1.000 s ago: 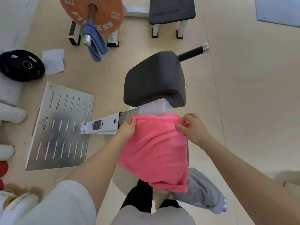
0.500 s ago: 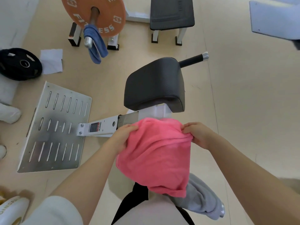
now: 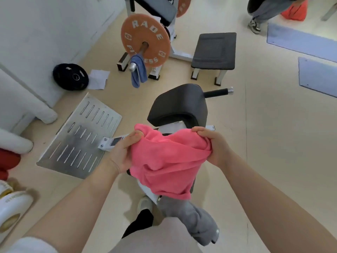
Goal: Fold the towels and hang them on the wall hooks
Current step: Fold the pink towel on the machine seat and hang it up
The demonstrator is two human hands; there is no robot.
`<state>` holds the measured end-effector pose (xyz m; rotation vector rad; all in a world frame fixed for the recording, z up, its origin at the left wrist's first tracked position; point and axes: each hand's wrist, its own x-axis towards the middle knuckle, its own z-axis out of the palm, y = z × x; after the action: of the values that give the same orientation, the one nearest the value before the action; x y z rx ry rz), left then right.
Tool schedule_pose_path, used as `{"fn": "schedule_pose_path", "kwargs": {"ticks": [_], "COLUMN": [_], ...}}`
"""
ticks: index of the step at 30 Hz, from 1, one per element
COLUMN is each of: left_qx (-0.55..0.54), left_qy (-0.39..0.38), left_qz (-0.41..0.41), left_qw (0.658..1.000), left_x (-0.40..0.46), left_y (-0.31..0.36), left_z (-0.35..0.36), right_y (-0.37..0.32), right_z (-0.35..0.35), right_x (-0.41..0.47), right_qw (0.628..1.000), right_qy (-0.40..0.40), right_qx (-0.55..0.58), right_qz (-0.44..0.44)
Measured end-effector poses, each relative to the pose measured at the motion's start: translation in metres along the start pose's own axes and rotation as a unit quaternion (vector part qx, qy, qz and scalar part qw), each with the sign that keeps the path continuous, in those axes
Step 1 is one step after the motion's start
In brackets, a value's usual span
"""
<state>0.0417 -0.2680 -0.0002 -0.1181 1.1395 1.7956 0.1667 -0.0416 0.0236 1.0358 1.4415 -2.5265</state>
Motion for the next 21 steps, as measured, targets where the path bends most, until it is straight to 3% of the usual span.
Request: {"fn": "schedule_pose_path", "kwargs": {"ticks": [4,7,8,10,11,12,14,16,17,18,20,21], "left_qx": [-0.015,-0.042,-0.045,-0.034,-0.027,-0.023,-0.013,0.004,0.005,0.007,0.009,0.002], "left_qy": [0.012,0.037,0.035,0.022,0.01,-0.006,-0.038,-0.044,-0.026,-0.003,0.05,0.077], "left_qz": [0.037,0.042,0.039,0.047,0.061,0.076,0.107,0.13,0.141,0.156,0.185,0.204], "left_qw": [0.999,0.998,0.998,0.998,0.998,0.997,0.993,0.991,0.99,0.988,0.981,0.976], "left_x": [-0.058,-0.101,-0.116,-0.143,-0.156,-0.167,-0.187,-0.201,-0.204,-0.206,-0.205,-0.203], "left_y": [-0.029,-0.062,-0.075,-0.099,-0.109,-0.116,-0.127,-0.132,-0.135,-0.137,-0.14,-0.14], "left_z": [0.02,0.03,0.033,0.04,0.044,0.047,0.054,0.059,0.058,0.057,0.054,0.052], "right_y": [0.007,0.018,0.022,0.032,0.038,0.041,0.04,0.035,0.034,0.035,0.04,0.043], "right_z": [-0.011,-0.023,-0.027,-0.034,-0.04,-0.042,-0.042,-0.04,-0.039,-0.037,-0.032,-0.031], "right_x": [-0.037,-0.064,-0.072,-0.085,-0.088,-0.091,-0.1,-0.106,-0.11,-0.113,-0.127,-0.133], "right_qw": [0.998,0.991,0.972,0.86,0.8,0.774,0.766,0.762,0.779,0.823,0.938,0.971], "right_qy": [-0.016,0.007,0.022,0.034,0.046,0.069,0.121,0.155,0.155,0.142,0.09,0.06], "right_qx": [-0.057,-0.133,-0.224,-0.474,-0.549,-0.568,-0.556,-0.568,-0.555,-0.504,-0.305,-0.213], "right_qz": [0.016,-0.021,-0.065,-0.184,-0.237,-0.27,-0.298,-0.27,-0.248,-0.22,-0.137,-0.089]}}
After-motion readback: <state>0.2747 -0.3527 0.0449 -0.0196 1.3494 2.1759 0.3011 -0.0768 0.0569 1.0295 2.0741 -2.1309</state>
